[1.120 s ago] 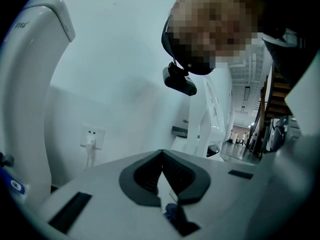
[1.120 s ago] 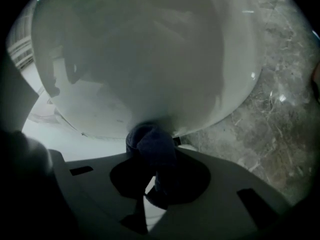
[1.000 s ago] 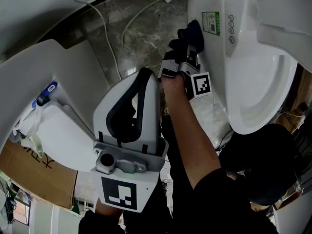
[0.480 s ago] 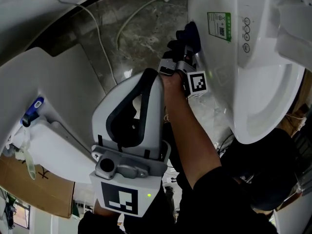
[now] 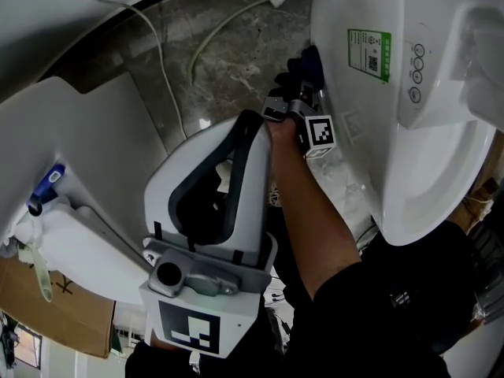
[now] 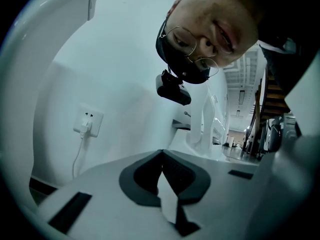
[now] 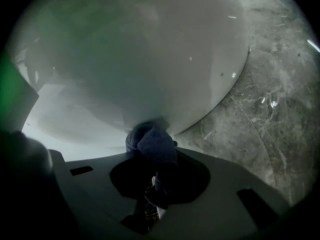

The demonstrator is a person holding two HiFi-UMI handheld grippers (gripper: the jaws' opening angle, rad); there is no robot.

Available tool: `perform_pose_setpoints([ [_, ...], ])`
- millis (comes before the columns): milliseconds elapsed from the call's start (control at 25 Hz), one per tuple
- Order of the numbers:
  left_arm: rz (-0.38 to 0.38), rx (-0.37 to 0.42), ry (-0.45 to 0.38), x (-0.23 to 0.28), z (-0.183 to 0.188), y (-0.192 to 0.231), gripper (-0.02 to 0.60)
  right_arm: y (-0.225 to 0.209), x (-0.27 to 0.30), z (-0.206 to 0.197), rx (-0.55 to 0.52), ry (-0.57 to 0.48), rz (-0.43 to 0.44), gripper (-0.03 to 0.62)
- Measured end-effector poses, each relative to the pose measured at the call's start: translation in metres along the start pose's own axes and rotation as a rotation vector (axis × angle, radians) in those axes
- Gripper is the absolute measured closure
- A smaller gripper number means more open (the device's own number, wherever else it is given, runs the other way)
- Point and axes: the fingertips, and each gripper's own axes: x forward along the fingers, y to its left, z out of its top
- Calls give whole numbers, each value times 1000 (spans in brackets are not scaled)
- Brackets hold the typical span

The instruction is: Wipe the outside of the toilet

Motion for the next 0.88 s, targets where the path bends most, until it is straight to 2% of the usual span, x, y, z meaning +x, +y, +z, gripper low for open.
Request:
perform_pose_setpoints([
  [80,-1,8,-7,3,1,0,571,-7,4,1,12,1,-23,537],
  [240,7,10,-10,4,4,-1,571,-23,6,4,-39,35,-42,539],
  [400,30,2,3,-1,10,-7,571,-14,-12,-11,-22,57,-56,540],
  [520,42,12,10,-9,20,-13,569,4,-27,-20,-15,84,-59,540],
  [640,67,0,20,-22,34,-18,569,36,-46,-31,-40,138,-15,540],
  [880,81,-8,13,-40,70,-35,569,87,-98,-54,8,201,34,540],
])
